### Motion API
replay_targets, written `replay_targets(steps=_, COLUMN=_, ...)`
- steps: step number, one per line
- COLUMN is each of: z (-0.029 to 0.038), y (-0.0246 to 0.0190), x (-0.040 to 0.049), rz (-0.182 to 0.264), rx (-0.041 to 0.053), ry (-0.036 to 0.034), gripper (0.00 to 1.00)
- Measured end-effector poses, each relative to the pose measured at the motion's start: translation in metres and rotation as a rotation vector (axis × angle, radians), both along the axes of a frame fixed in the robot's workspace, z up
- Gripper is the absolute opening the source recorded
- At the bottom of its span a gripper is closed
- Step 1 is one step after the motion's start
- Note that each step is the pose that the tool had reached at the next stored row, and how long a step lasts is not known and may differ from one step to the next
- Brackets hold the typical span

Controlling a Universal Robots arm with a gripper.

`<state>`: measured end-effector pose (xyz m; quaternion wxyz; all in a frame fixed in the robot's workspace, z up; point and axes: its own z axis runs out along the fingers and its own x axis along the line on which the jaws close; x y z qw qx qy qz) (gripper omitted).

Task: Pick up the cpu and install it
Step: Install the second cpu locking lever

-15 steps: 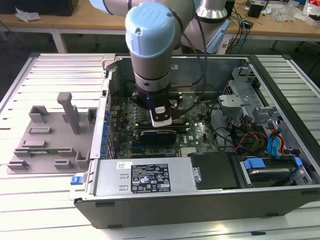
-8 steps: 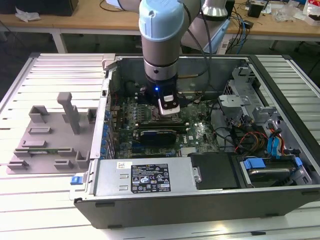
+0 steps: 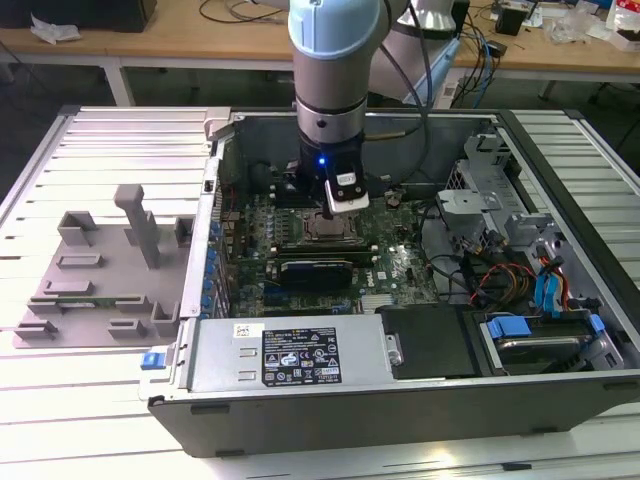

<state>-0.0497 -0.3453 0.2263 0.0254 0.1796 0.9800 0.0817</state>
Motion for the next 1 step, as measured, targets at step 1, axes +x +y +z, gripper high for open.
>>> replay_targets(steps=1, z=0.0001, y=0.0000, x=0.0000, rz=0.000, rx=0.0000, ry=0.0000, gripper=0.11)
